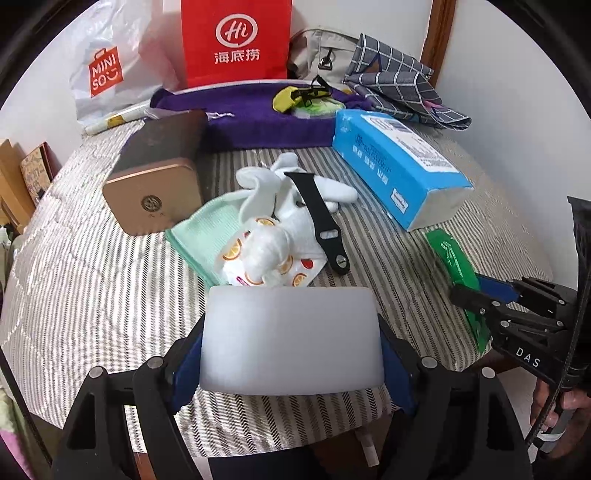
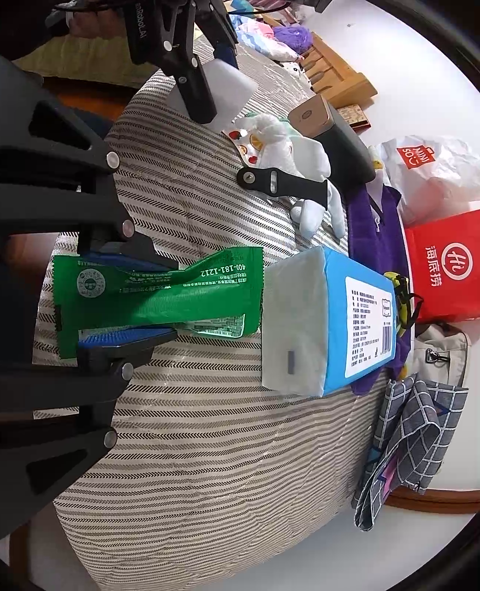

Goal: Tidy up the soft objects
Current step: 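Carry the green packet with right tool while left tool carries foam block to towel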

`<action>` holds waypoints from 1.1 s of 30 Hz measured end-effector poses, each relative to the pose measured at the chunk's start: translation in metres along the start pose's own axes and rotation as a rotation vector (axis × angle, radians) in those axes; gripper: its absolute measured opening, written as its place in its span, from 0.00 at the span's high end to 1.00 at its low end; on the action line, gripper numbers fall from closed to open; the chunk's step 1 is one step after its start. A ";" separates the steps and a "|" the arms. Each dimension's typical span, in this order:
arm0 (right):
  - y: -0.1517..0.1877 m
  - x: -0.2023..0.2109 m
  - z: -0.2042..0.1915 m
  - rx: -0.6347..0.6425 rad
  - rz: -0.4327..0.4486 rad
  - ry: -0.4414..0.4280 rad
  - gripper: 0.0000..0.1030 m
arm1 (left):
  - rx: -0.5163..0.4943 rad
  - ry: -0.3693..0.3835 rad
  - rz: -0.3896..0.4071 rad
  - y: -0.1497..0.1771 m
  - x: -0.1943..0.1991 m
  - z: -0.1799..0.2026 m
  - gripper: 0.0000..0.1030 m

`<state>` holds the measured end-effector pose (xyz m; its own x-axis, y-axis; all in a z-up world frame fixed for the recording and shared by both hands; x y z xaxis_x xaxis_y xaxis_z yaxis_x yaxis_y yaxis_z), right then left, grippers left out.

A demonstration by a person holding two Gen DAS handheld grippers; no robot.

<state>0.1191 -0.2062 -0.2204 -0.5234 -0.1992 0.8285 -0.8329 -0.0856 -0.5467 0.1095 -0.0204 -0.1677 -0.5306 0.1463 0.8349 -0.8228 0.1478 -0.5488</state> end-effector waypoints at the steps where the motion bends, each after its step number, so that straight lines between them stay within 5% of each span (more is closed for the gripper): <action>1: -0.001 0.001 0.000 -0.002 -0.001 -0.008 0.72 | 0.000 -0.001 0.005 -0.001 0.002 0.000 0.22; 15: -0.009 0.036 -0.018 0.023 0.056 -0.058 0.72 | 0.009 -0.020 0.080 -0.008 0.035 -0.013 0.22; 33: -0.072 0.091 -0.034 0.055 0.192 -0.091 0.72 | 0.021 -0.058 0.194 -0.061 0.082 -0.030 0.22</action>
<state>0.1255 -0.1855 -0.1013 -0.6511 -0.3042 0.6953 -0.7070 -0.0900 -0.7015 0.1228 0.0119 -0.0668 -0.6900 0.1134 0.7149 -0.7077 0.1017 -0.6992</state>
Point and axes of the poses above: each gripper's, at about its wrist camera, not at the fingertips, and x roughly against the way its jaws point, z to its right, y to its underside, the point moved 2 cm from there along -x, roughly the way its jaws point, and after that the axes turned 2 degrees about -x, right-handed, at the moved point
